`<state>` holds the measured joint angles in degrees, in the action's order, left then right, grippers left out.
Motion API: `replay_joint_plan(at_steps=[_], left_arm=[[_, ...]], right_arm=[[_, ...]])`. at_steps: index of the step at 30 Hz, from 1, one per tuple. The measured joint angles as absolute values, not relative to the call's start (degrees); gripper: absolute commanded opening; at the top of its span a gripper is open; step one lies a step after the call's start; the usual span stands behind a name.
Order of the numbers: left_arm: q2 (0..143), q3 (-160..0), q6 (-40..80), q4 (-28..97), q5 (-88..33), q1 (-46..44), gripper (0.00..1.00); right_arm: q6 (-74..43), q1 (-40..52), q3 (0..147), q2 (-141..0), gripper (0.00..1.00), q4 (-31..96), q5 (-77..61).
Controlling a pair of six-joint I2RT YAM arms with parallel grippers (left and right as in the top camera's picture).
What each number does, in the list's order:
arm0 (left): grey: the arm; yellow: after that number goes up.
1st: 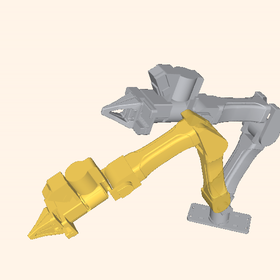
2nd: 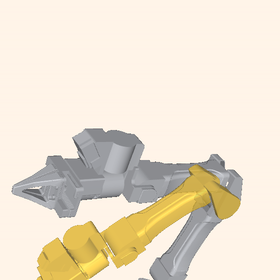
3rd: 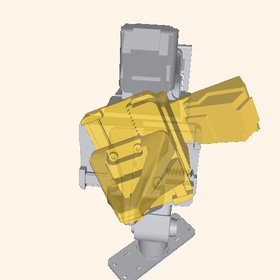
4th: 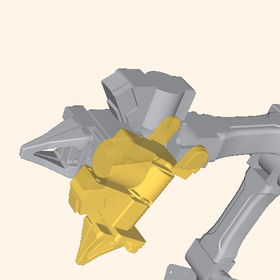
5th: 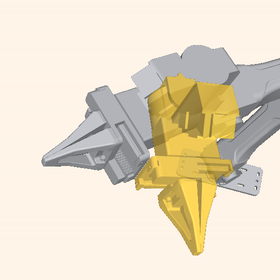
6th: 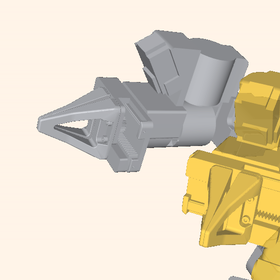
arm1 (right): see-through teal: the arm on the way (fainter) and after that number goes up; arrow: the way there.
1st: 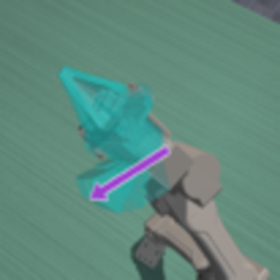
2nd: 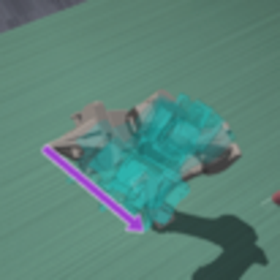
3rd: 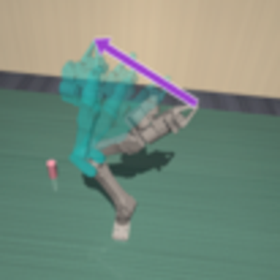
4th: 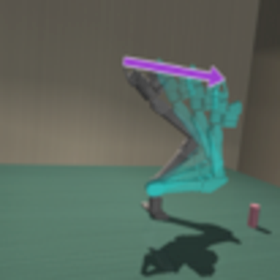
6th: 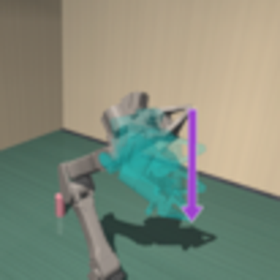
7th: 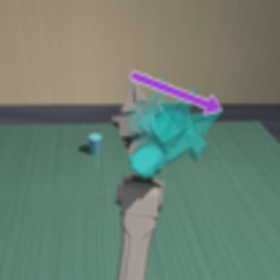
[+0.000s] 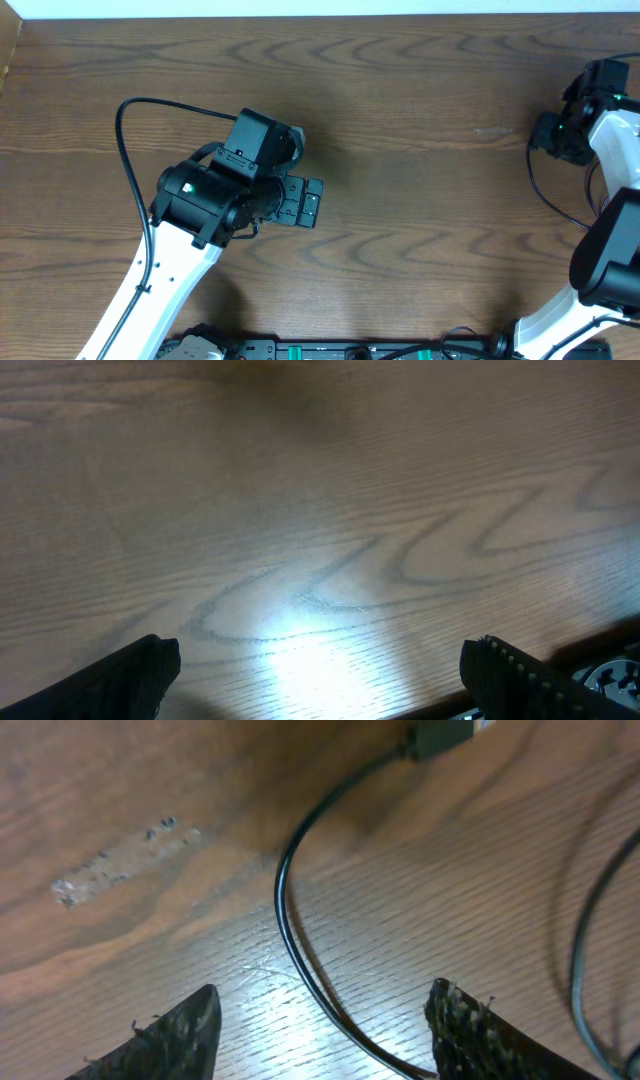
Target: Untangle cables
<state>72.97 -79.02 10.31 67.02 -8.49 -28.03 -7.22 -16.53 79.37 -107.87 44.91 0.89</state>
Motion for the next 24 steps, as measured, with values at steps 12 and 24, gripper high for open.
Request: replay_joint_plan(at_steps=[12, 24], left_arm=[[73.0, -79.0, 10.3, 67.0, -8.6, -28.0, 0.96], [73.0, -79.0, 10.3, 67.0, -8.7, -28.0, 0.96]], right_arm=[[-7.0, -15.9, 76.8, -115.7, 0.34, 45.1, -0.5], [-6.5, -19.2, 78.5, -115.7, 0.01, 53.3, -2.3]])
